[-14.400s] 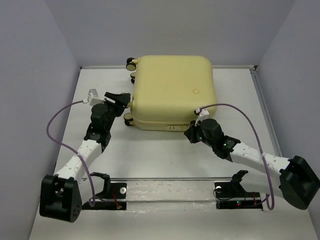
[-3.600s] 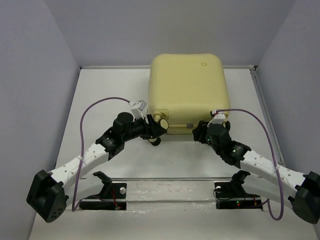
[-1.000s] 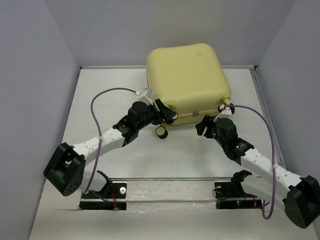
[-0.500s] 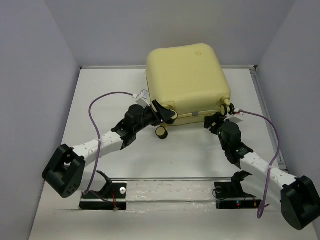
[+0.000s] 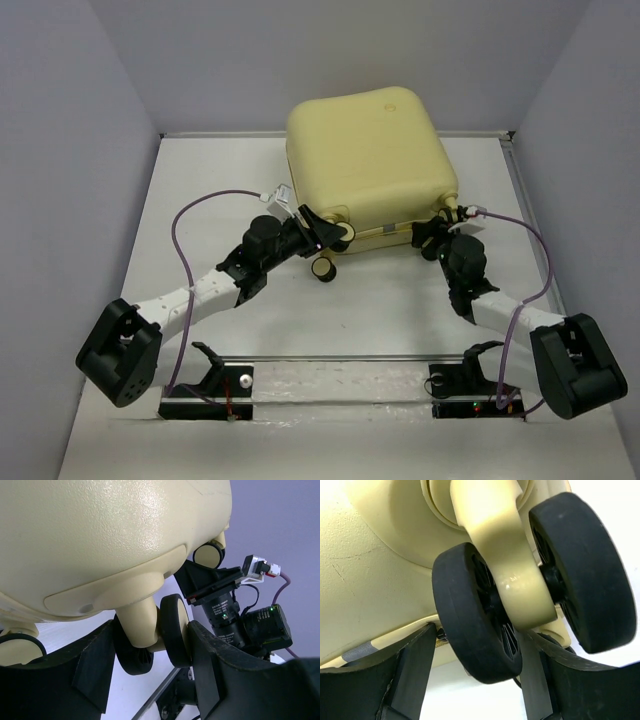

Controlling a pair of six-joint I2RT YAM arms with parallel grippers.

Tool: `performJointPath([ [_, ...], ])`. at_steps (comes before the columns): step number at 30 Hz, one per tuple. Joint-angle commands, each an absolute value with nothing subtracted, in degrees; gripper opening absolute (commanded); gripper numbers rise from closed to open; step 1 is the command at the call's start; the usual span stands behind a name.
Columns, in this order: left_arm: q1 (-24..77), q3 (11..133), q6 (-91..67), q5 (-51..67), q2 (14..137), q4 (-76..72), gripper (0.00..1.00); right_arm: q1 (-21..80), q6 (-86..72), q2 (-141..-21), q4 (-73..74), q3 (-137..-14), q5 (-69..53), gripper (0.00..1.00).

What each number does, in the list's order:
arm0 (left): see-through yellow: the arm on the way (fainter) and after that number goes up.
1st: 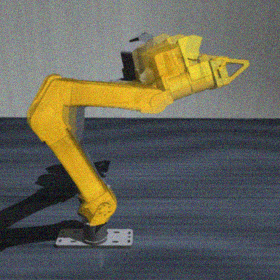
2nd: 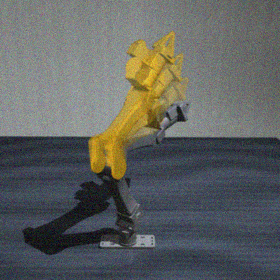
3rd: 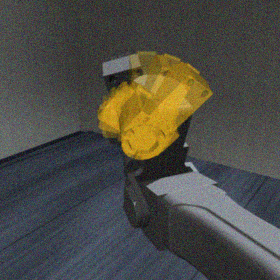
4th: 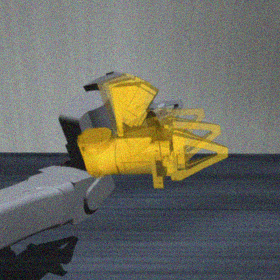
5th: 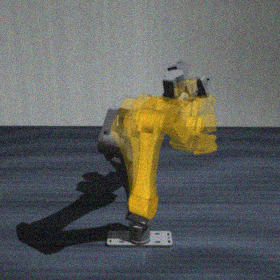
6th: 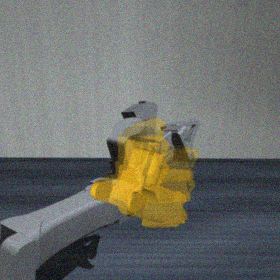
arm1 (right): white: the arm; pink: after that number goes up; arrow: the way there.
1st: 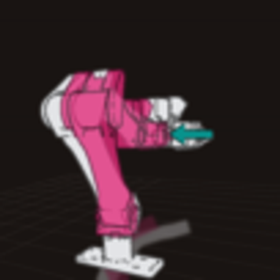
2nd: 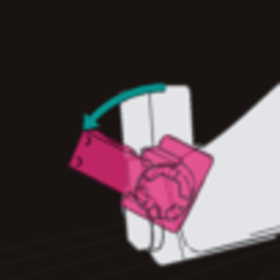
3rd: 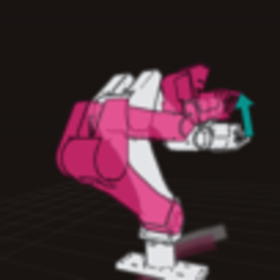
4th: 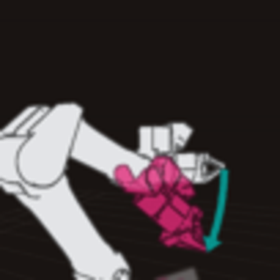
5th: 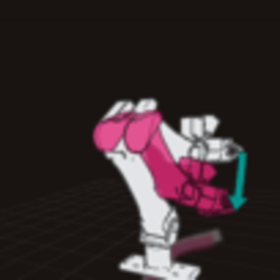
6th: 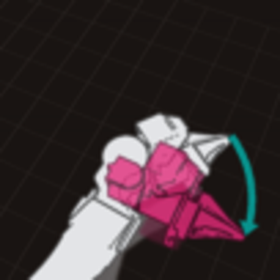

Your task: Pack the luggage

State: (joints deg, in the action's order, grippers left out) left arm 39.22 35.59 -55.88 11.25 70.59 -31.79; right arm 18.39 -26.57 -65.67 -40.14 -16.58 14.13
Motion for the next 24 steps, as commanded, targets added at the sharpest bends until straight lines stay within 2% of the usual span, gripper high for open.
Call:
performJointPath([
  [1, 40.4, 36.6, -55.5, 18.7, 66.4, -43.5, 0.06, 17.2, -25.9, -69.0, -48.0, -19.9, 5.1, 0.68],
  [3, 40.4, 36.6, -55.6, 18.8, 66.8, -43.9, 0.06, 17.2, -26.4, -68.9, -49.6, -17.8, 3.7, 0.68],
  [6, 40.4, 36.9, -55.7, 18.7, 67.4, -44.2, 0.06, 17.2, -26.7, -69.3, -50.4, -17.1, 0.6, 0.59],
  [8, 40.4, 37.3, -55.8, 18.8, 68.0, -44.3, 0.06, 17.2, -27.4, -69.1, -51.0, -16.4, -3.5, 0.59],
  [17, 40.4, 37.5, -55.9, 17.9, 68.6, -44.3, 0.06, 17.2, -27.2, -66.2, -48.2, -15.2, -4.2, 0.62],
  [24, 40.4, 37.1, -56.0, 17.7, 68.2, -44.4, 0.06, 17.2, -25.9, -70.0, -48.6, -15.5, -1.5, 0.53],
])
